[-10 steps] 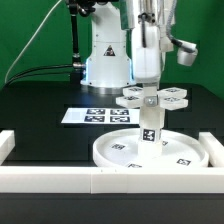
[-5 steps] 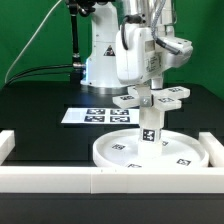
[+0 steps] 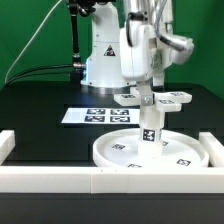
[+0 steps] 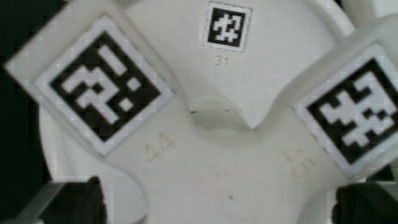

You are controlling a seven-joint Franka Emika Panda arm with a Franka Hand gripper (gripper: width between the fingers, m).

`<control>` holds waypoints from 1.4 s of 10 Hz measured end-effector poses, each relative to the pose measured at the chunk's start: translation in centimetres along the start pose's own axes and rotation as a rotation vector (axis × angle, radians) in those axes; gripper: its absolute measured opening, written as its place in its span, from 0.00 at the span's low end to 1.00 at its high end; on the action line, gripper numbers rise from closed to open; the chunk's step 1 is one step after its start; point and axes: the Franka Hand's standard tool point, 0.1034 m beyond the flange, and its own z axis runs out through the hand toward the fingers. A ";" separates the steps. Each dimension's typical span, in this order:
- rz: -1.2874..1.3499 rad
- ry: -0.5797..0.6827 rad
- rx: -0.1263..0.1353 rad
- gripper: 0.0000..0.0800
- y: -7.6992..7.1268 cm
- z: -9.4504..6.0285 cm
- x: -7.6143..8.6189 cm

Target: Assemble round table

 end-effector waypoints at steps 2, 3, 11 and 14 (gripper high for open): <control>-0.024 -0.010 0.007 0.81 0.0 -0.8 -0.2; -0.035 -0.009 0.005 0.81 0.0 -0.6 -0.3; -0.611 0.001 -0.027 0.81 0.9 -0.6 -2.2; -0.843 -0.002 -0.027 0.81 0.9 -0.6 -2.0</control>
Offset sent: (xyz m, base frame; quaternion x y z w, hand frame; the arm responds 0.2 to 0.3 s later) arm 0.0000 0.0000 0.0000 0.0000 0.0000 -0.0650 0.9979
